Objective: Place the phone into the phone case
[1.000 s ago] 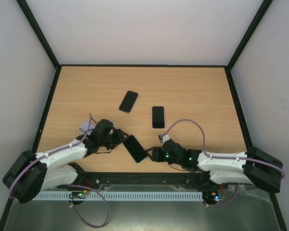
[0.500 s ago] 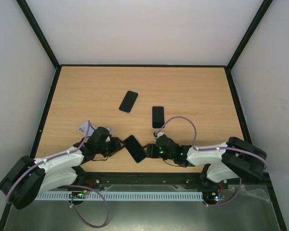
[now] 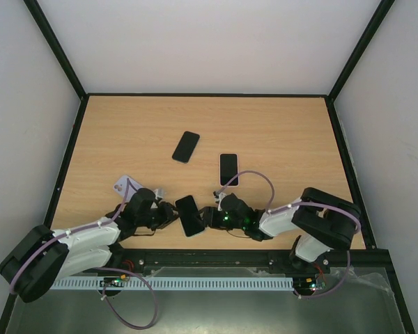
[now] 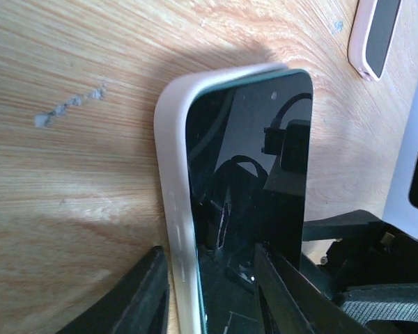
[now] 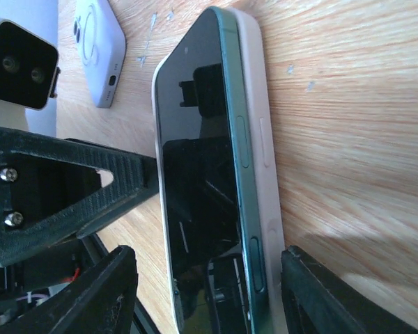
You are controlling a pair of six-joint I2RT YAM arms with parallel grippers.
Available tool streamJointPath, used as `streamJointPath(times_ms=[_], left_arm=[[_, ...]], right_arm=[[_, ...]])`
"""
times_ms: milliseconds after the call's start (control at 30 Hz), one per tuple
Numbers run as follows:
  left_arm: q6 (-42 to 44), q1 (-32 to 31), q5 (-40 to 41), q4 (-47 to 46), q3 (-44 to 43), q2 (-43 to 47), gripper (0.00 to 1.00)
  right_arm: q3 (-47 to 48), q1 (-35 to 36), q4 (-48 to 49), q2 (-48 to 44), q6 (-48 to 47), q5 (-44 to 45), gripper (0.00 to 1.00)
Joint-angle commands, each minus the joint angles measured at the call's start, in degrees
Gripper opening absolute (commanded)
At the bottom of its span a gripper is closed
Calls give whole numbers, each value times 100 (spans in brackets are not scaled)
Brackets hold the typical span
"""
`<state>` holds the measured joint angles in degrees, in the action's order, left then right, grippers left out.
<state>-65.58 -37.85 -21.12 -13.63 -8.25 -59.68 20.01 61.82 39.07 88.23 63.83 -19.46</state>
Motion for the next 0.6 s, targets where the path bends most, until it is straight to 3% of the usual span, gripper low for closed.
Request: streamJointPath(times_ms=[0, 267, 567], left_arm=[[-191, -11, -236, -540, 262, -51, 34], [-193, -65, -198, -437, 341, 209, 30], [70, -65, 52, 35, 265, 442, 32]], right_arm=[[-10, -20, 1077, 390, 612, -269, 56], [-77, -18, 2194, 939, 1191, -540, 54], [-178, -20, 2677, 576, 1460, -563, 53]])
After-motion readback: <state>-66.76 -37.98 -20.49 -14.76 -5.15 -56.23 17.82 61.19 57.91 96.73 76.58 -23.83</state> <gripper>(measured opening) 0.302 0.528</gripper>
